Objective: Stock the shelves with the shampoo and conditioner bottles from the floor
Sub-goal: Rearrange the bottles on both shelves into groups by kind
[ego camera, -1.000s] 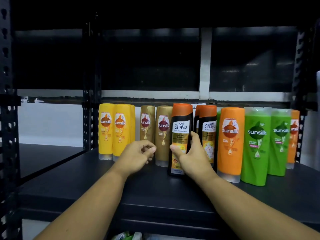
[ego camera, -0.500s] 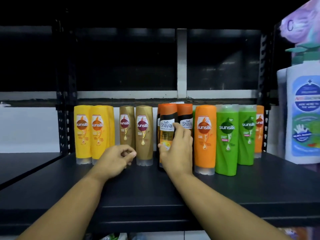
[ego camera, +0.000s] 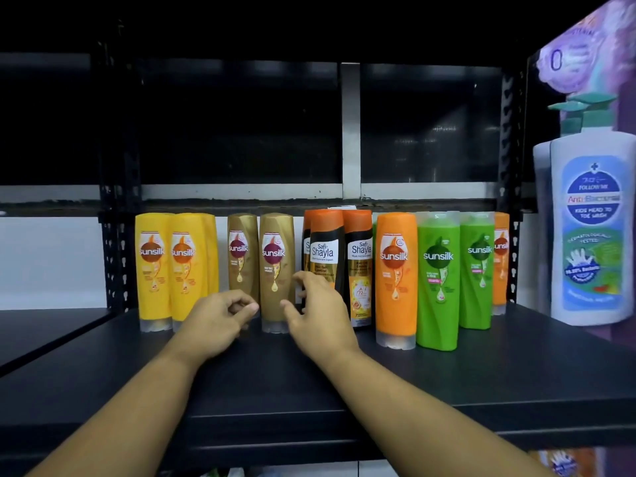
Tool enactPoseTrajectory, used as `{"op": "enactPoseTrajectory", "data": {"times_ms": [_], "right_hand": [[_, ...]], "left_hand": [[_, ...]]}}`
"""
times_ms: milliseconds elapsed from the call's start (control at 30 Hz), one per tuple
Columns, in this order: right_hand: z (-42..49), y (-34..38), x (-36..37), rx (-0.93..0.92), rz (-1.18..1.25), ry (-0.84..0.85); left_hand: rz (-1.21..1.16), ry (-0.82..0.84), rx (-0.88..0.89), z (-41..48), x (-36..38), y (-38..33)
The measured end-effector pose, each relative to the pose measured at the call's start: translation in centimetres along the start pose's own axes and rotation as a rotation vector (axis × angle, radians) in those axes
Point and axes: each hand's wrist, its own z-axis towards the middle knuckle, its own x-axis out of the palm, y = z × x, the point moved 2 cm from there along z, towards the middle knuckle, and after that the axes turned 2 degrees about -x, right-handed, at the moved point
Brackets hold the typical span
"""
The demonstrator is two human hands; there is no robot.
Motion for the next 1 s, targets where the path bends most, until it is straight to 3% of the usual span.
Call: {"op": "enactPoseTrajectory", "data": {"times_ms": [267,433,633,800,1000], "right_hand": [[0.1,-0.5,-0.1,0.064,-0.038,-0.006],[0.1,-0.2,1.5,0.116,0.044,0.113],[1.2,-0.3,2.9,0.243,0.060,0.266],[2.6,-0.7,4.1,0.330,0.102,0.216],[4.6,-1.0,5.9,0.397,0.003,0.265]], "left_hand": [[0.015,-0.002,-0.006,0.1,0.1,0.3],[0.132,-0.007,0.004,0.1,0.2,0.4],[0.307,0.169,-0.008,-0.2,0.4,0.6],[0.572,0.404,-0.021,-0.4,0.1,0.4],[0.563,0.533,-0.076,-0.7,-1.7,1.8]]}}
